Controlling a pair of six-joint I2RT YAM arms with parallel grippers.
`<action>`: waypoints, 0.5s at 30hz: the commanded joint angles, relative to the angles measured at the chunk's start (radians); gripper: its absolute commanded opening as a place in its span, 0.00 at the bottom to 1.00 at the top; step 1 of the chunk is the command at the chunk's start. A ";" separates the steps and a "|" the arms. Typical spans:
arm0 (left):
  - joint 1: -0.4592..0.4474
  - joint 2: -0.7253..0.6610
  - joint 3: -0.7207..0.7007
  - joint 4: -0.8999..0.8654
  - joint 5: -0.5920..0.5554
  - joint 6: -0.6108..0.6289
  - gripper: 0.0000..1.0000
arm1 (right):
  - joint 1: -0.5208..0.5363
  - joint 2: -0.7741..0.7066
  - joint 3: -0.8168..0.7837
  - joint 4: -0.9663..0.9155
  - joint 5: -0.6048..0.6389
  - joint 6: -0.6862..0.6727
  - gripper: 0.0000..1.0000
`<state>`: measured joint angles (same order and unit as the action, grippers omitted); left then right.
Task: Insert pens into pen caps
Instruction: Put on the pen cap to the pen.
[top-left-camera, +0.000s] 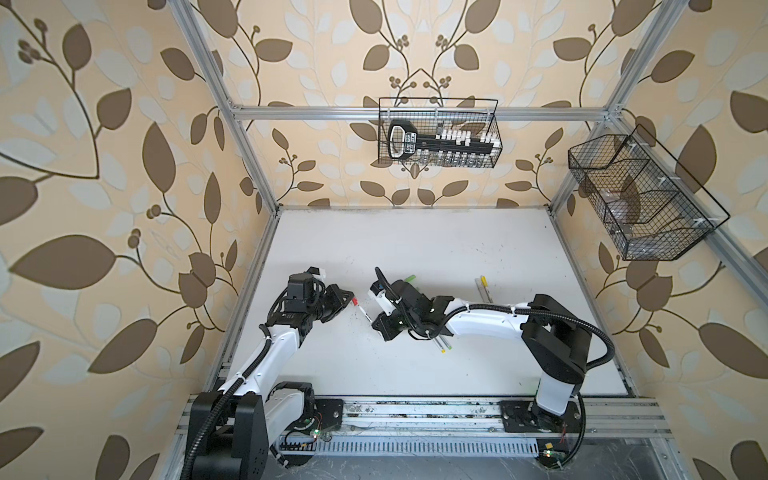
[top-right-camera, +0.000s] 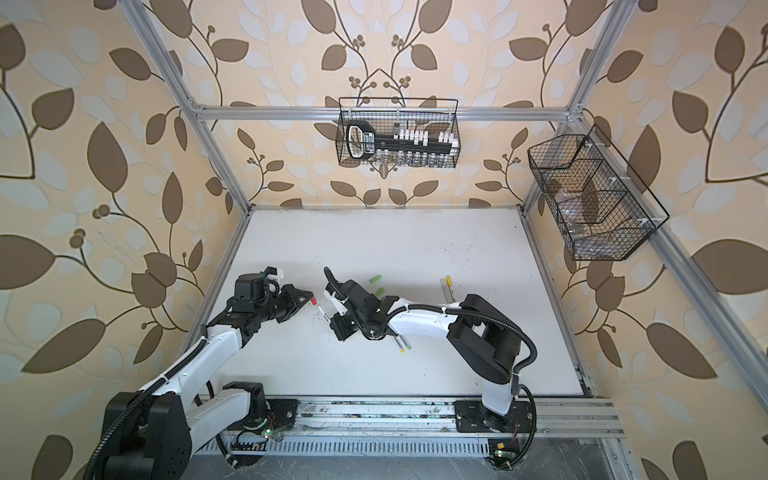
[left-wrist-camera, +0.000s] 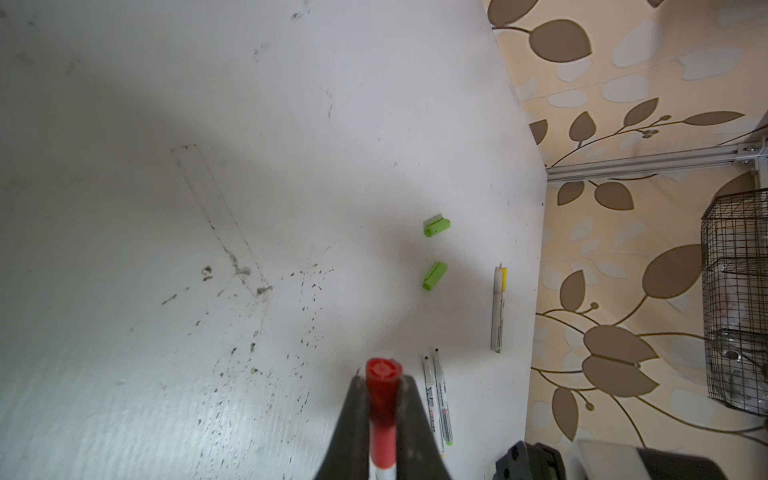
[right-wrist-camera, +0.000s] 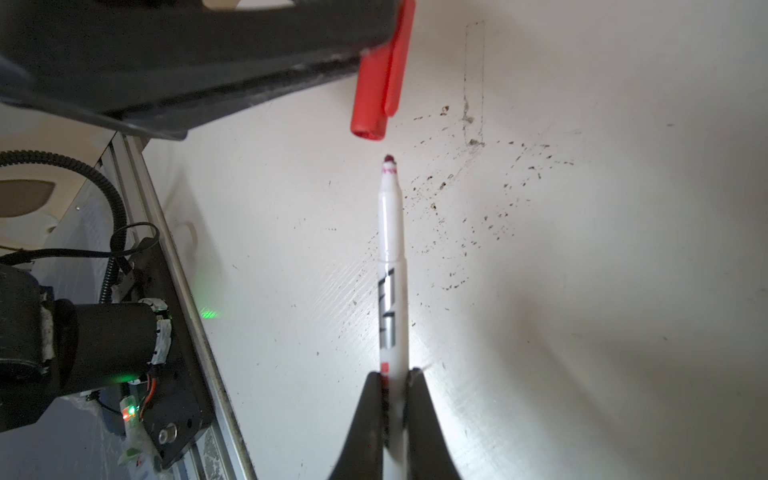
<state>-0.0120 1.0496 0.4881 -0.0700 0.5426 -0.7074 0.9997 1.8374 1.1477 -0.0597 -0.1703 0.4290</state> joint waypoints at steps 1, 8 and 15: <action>0.003 -0.018 -0.004 -0.001 -0.005 0.023 0.11 | 0.008 0.019 0.036 -0.006 -0.015 -0.008 0.08; 0.003 -0.010 -0.003 0.007 0.003 0.021 0.11 | 0.005 0.020 0.045 -0.008 -0.014 -0.012 0.08; 0.003 -0.008 -0.004 0.013 0.022 0.020 0.11 | 0.002 0.020 0.050 -0.008 -0.014 -0.013 0.08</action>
<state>-0.0120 1.0492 0.4881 -0.0780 0.5430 -0.7071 1.0012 1.8400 1.1652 -0.0616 -0.1764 0.4255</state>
